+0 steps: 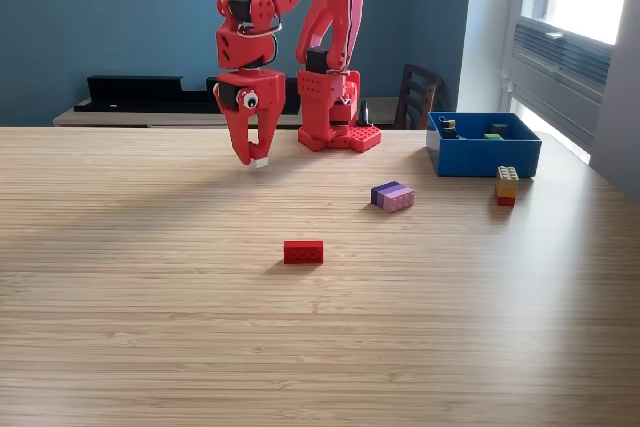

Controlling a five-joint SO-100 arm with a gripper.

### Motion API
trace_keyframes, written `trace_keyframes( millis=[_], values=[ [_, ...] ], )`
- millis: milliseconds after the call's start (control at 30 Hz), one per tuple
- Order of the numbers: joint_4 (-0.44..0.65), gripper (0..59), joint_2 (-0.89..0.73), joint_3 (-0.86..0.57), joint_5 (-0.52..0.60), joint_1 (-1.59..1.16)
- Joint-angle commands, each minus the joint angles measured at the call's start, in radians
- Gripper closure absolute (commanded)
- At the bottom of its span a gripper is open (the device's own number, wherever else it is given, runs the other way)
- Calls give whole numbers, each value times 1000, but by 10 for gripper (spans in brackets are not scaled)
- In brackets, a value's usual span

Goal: Grasp a lego block and put it in the bin.

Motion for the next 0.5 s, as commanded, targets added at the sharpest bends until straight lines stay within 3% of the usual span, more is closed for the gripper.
trace_keyframes(
  millis=[33, 233, 500],
  values=[
    [143, 585, 2, -387, -55, -133],
    [321, 585, 0, -627, -106, -465],
    [408, 585, 0, -696, -95, -974]
  ],
)
